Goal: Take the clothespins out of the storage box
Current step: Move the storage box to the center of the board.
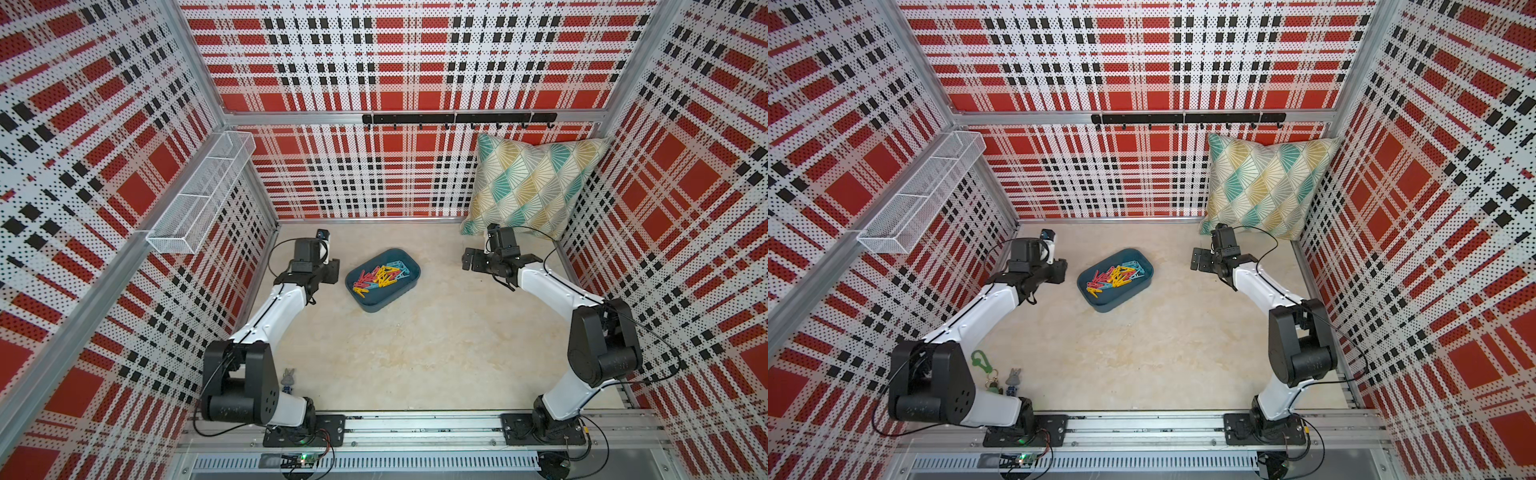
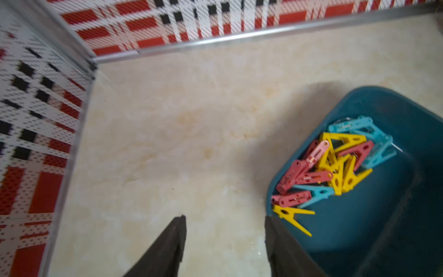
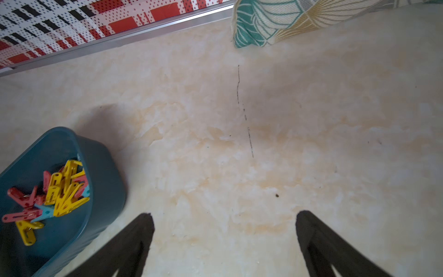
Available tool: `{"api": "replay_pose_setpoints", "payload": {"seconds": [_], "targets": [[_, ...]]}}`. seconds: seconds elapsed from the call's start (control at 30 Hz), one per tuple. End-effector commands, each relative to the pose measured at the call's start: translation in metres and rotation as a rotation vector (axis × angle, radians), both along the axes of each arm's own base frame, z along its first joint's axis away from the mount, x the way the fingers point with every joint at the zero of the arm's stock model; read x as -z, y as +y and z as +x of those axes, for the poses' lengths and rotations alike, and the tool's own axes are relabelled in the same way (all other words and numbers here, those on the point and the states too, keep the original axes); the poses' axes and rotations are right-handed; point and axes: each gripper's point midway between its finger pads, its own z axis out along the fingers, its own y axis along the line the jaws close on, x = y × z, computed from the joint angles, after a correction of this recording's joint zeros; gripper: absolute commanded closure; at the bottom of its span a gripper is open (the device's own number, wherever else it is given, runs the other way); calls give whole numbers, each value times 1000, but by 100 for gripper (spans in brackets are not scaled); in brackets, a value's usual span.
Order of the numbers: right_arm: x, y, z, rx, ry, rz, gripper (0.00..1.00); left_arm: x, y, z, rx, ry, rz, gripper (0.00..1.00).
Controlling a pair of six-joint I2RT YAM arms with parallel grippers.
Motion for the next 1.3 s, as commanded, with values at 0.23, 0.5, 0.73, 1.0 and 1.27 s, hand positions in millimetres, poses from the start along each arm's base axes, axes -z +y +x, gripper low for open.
{"api": "replay_pose_setpoints", "payload": {"seconds": [0.23, 0.5, 0.73, 1.0, 1.27], "targets": [[-19, -6, -52, 33, -16, 45, 2, 57, -61, 4, 44, 224, -202, 38], [-27, -26, -81, 62, -46, -6, 2, 69, -34, 11, -81, 194, -198, 38], [-18, -28, -87, 62, -36, -13, 2, 43, -36, 0, -17, 109, -175, 35], [-11, -26, -84, 59, -26, -8, 3, -3, -12, -10, -62, -53, -126, 26], [-14, -26, -82, 65, -35, -3, 3, 29, 7, -8, -160, 46, -83, 30]]}}
